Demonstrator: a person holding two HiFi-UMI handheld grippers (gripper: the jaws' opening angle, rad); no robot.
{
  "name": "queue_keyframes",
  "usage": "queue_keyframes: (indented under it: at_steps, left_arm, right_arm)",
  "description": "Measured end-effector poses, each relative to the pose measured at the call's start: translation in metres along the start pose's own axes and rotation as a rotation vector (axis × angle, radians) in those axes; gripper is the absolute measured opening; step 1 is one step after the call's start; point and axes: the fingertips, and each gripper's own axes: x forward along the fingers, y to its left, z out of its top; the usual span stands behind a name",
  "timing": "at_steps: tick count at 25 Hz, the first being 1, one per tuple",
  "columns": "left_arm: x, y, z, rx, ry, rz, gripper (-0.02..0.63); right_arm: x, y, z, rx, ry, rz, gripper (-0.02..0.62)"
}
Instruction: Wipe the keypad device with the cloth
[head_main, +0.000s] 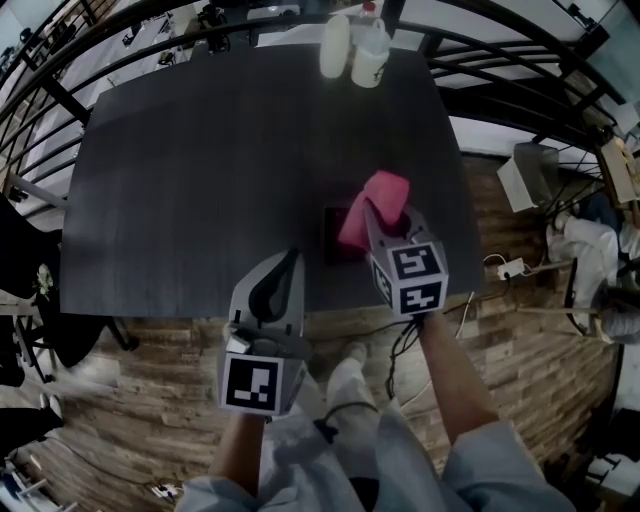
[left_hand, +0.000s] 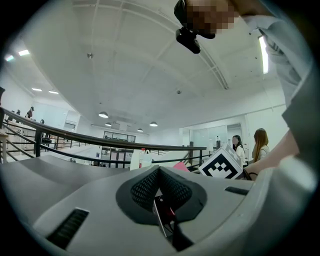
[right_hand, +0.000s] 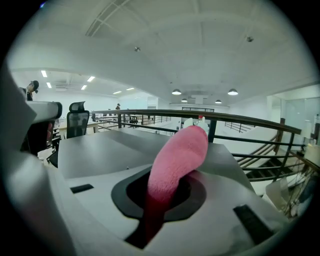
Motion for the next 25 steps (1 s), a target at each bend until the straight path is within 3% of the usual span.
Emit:
queue_keyframes:
  at_steps: [14,25]
  left_arm:
    - [0.009,-0.021,0.001,0.020,0.012,-0.054,0.006]
    - [0.006,-0.022,0.001,0.031,0.022,-0.072,0.008]
  right_arm:
    - [-0.040,-0.067,-0.036,0.105,0.023,-0.164,0.028]
    - [-0.060,-0.058,-0.104,0.183,0.142,-0.212,0.028]
